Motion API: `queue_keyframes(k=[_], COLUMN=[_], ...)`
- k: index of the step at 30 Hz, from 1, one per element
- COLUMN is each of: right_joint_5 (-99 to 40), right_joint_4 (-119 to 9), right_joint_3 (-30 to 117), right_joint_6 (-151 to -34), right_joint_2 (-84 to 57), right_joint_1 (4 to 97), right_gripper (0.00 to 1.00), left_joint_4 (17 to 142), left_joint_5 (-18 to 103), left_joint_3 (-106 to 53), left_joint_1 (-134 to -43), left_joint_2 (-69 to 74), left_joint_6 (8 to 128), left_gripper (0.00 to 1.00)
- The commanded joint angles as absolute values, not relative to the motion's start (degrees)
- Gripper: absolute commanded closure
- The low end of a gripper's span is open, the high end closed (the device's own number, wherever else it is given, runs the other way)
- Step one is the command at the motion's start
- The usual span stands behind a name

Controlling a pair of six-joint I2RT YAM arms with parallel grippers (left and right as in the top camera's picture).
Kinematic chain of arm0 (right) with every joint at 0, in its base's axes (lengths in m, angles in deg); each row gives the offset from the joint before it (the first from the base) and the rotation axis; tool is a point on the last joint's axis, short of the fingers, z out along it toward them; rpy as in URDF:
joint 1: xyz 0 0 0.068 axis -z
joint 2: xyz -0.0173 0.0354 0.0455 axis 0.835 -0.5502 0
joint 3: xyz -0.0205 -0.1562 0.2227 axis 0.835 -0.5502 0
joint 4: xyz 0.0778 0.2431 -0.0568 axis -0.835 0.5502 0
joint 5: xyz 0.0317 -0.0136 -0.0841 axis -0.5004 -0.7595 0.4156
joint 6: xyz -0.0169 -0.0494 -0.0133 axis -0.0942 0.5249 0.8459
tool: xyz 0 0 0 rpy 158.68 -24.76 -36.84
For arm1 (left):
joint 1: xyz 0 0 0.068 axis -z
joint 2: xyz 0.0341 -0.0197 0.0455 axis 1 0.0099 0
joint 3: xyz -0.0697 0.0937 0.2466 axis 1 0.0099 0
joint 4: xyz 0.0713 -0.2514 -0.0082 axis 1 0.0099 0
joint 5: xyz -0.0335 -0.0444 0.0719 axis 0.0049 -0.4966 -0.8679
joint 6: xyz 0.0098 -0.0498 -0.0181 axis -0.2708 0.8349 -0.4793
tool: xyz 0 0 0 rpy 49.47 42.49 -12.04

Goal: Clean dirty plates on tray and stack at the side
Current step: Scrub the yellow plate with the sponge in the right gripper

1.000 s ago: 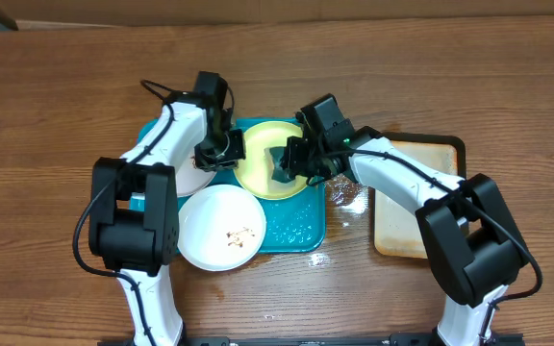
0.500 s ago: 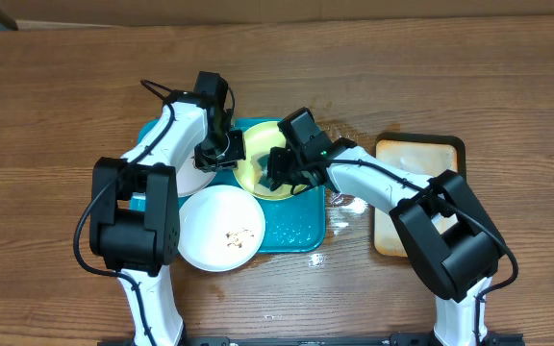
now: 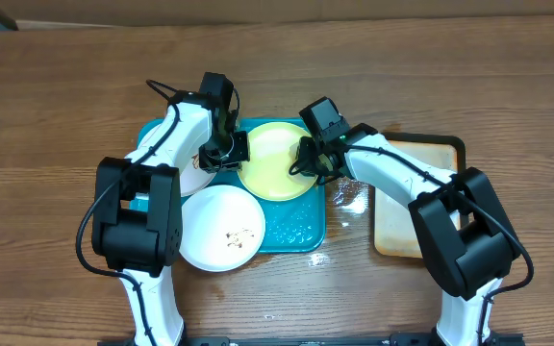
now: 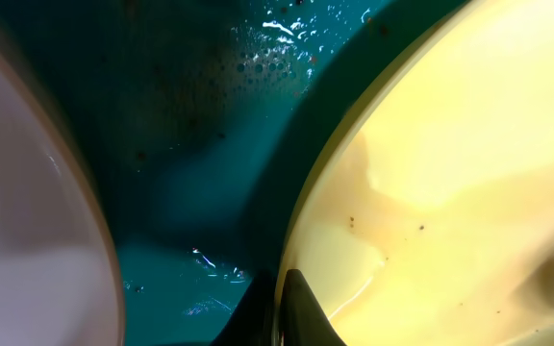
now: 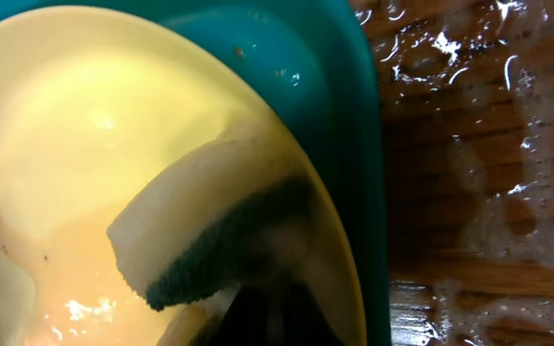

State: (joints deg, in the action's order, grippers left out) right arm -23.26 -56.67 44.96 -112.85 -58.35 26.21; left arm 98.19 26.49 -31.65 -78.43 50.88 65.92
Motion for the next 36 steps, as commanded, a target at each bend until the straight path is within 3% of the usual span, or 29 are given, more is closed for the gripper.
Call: queue_keyframes(k=[1, 6, 17, 30, 36], right_joint_5=[-21.7, -29.4, -29.8, -27.9, -21.1], right_joint_4=[-55.5, -54.6, -57.2, -58.3, -50.4], right_joint_3=[46.6, 54.0, 56.9, 56.9, 58.5], right_joint_6=[-106.9, -104.7, -111.7, -113.2, -113.1], right_joint_2=[-60.4, -60.4, -63.0, -72.3, -72.2], right_joint_1=[26.0, 22.9, 18.4, 21.4, 27.6], right_gripper=[0.96, 0.96, 0.96, 0.96, 0.96], left_joint_4=[98.7, 98.7, 99.2, 100.0, 100.5], left_joint_5=[24.2, 24.2, 24.3, 24.2, 24.2], left_joint_3=[-32.2, -32.2, -32.2, -32.2, -32.2], left_joint_1=[-78.8, -78.8, -78.8, -78.7, -78.8], left_joint_2=[52.2, 52.2, 52.2, 52.2, 52.2], left_joint_6=[66.2, 66.3, 66.3, 66.3, 66.3], left_gripper=[0.96, 0.96, 0.96, 0.96, 0.96])
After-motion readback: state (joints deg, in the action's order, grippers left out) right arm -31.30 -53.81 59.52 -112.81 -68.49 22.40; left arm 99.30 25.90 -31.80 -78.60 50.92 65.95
